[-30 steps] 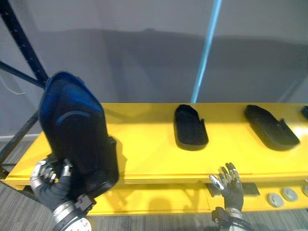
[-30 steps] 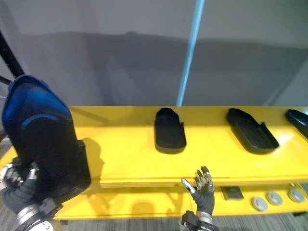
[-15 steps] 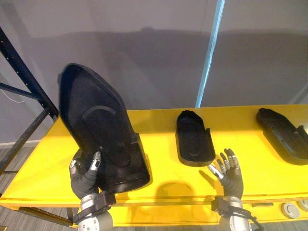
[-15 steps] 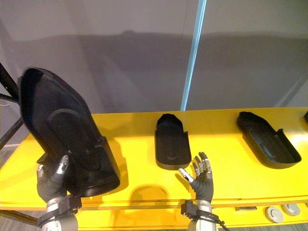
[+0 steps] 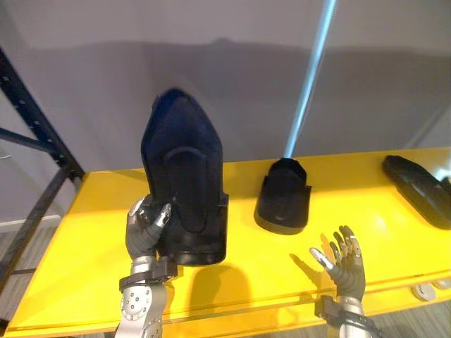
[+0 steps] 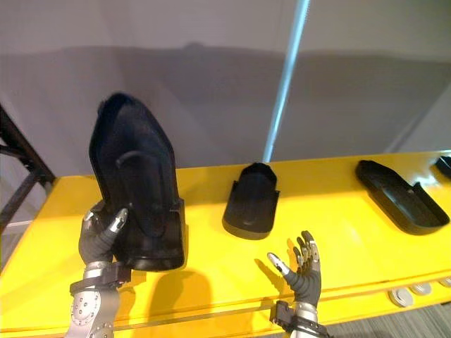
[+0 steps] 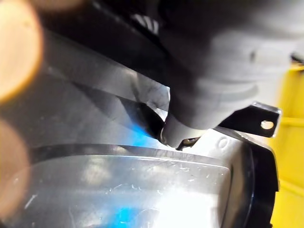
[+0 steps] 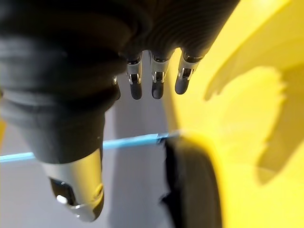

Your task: Walk over and take plastic housings, then place them on the shelf

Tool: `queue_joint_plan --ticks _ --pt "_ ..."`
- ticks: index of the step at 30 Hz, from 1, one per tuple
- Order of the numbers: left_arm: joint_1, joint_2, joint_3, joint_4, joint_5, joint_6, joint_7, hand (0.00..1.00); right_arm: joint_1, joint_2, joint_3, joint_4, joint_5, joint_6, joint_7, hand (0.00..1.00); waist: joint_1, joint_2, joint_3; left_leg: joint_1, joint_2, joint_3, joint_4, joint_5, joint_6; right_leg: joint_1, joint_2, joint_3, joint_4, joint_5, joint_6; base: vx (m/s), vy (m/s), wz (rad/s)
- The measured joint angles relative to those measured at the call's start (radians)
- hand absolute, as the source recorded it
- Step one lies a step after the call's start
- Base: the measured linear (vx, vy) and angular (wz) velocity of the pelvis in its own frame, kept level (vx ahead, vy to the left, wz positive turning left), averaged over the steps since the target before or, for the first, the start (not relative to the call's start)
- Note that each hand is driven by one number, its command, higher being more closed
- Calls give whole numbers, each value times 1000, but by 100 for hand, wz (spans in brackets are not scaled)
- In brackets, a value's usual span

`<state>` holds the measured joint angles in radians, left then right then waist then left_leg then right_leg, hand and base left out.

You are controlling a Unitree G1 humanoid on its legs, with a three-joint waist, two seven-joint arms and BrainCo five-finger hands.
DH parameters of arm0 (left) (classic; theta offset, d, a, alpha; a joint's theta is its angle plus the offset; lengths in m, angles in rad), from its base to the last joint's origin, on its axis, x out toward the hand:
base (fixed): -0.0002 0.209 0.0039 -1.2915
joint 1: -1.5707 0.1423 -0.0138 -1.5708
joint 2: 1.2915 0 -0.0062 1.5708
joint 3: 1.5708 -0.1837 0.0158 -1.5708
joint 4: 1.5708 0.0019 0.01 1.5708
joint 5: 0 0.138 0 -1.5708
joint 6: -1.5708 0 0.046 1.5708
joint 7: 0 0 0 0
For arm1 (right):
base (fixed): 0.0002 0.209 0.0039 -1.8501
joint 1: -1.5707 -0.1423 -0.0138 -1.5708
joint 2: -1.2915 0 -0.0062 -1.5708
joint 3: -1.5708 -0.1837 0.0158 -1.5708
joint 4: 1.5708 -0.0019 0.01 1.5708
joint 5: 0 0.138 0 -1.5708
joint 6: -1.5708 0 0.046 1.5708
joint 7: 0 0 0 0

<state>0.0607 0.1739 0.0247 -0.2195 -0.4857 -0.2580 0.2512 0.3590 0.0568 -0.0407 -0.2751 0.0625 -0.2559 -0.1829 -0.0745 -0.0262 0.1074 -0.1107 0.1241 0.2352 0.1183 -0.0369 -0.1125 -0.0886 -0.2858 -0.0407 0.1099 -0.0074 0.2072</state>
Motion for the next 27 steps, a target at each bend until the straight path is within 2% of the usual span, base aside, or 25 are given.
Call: queue_joint_plan --ticks 2,5,8,16,20,22,24,27 --pt "6 0 60 1 -27 9 3 100 38 -6 -15 -32 -46 8 1 0 -11 5 17 -21 9 9 -30 20 -8 -7 14 -2 -56 -1 -1 -102 -114 -16" --pt "45 -1 124 1 -67 18 19 100 91 -20 -88 -82 -143 16 -3 0 -23 43 46 -30 45 8 -118 89 -26 -52 62 -3 -69 9 -20 -48 -124 -1" --pt "65 -2 167 3 -90 30 28 100 112 -21 -139 -101 -178 17 -16 0 -24 47 66 -15 62 11 -161 118 -41 -59 85 -3 -69 12 -29 6 -76 -5" --pt "107 30 303 16 -101 47 53 100 117 -12 -144 -101 -191 18 -40 0 -21 59 87 -14 56 36 -185 123 -38 -85 83 9 -68 12 -29 19 -10 -7" --pt "124 94 355 49 -102 67 40 100 111 -13 -144 -108 -191 13 -47 0 -19 72 103 -11 56 37 -188 123 -38 -85 82 9 -68 12 -29 0 0 0" --pt "125 173 363 85 -98 79 19 100 108 -14 -147 -108 -191 1 -48 0 -18 75 114 -11 55 37 -188 123 -37 -85 82 9 -68 12 -29 0 0 0" --pt "121 216 363 108 -86 88 13 100 105 -14 -154 -103 -191 -6 -52 0 -17 79 118 -11 54 37 -188 124 -37 -85 82 9 -68 12 -29 0 0 0" --pt "118 240 365 128 -70 95 2 100 97 -11 -195 -97 -197 -17 -82 0 -14 87 123 -12 54 38 -188 124 -36 -88 81 9 -68 12 -30 0 0 0"
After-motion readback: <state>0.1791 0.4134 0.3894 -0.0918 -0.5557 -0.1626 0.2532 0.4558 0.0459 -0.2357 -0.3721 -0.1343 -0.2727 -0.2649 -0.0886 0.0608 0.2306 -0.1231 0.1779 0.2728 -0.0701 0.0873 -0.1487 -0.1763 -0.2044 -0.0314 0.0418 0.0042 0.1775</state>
